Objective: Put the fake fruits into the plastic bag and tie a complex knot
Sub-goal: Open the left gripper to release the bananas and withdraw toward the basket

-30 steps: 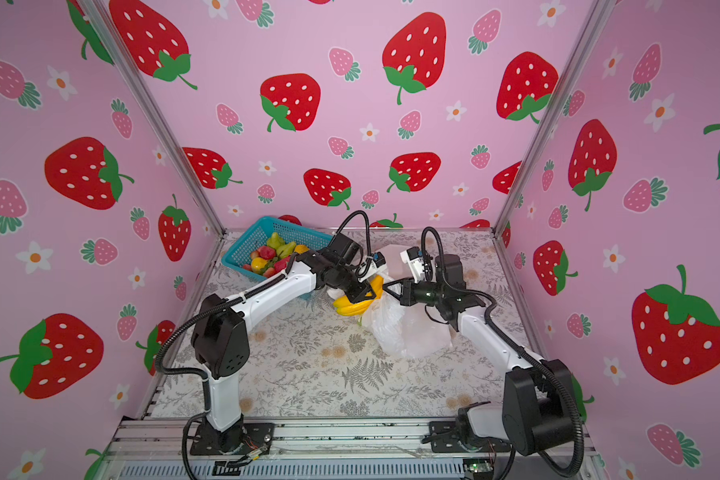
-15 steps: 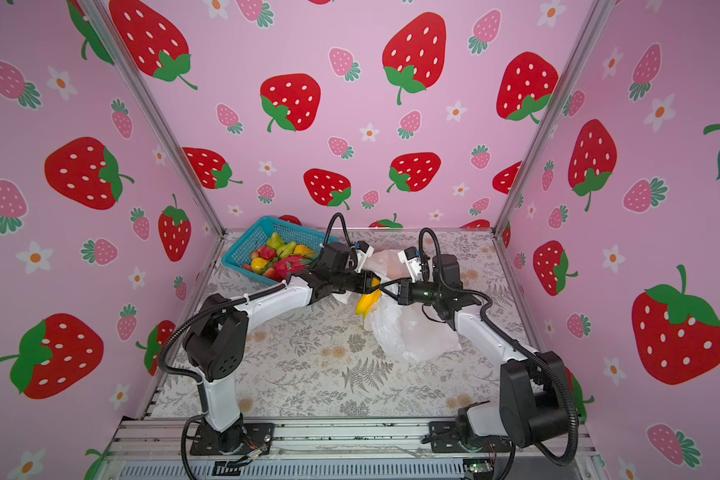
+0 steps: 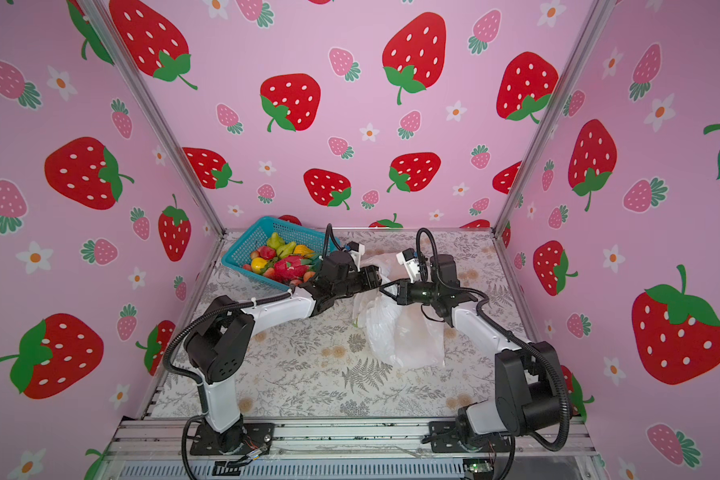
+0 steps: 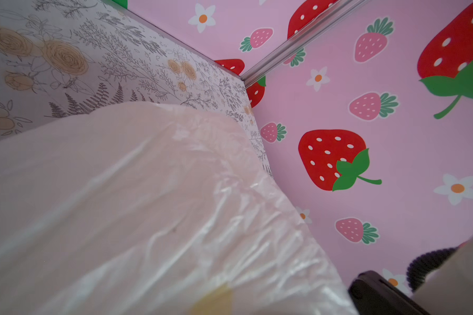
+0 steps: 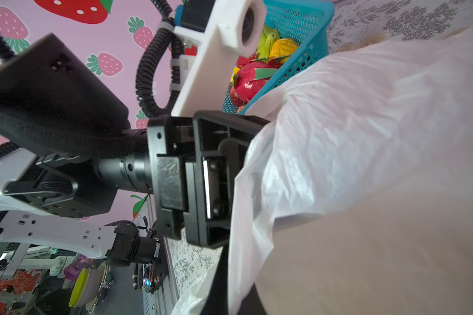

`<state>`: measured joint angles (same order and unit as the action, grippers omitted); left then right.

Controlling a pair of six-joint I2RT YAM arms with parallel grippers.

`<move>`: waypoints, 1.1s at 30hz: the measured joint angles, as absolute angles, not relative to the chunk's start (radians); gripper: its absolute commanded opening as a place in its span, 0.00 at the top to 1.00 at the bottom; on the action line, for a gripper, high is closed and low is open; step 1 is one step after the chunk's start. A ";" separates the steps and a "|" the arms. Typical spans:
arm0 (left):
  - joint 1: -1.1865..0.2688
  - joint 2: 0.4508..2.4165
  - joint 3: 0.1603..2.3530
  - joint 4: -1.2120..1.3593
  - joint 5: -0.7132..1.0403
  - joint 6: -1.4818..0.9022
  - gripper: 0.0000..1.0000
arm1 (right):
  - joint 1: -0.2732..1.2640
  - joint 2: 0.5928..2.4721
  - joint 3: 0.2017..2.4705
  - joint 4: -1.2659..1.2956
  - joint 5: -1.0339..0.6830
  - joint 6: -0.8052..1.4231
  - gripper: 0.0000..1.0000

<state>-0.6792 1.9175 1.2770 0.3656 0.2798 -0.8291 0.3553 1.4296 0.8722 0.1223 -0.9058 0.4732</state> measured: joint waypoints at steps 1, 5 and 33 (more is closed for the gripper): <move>-0.679 1.917 1.277 0.365 0.278 -0.821 0.41 | 0.348 1.430 0.876 0.117 -0.905 0.472 1.00; -0.676 1.864 1.237 0.302 0.270 -0.732 0.39 | 0.310 1.425 0.878 0.102 -0.897 0.456 1.00; -0.677 1.854 0.985 0.253 0.249 -0.779 0.68 | 0.246 1.404 0.878 0.033 -0.823 0.393 1.00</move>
<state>-0.6773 1.8542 0.9852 0.2531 0.2485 -0.7792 0.2462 1.4040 0.8780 0.0330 -0.8234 0.3931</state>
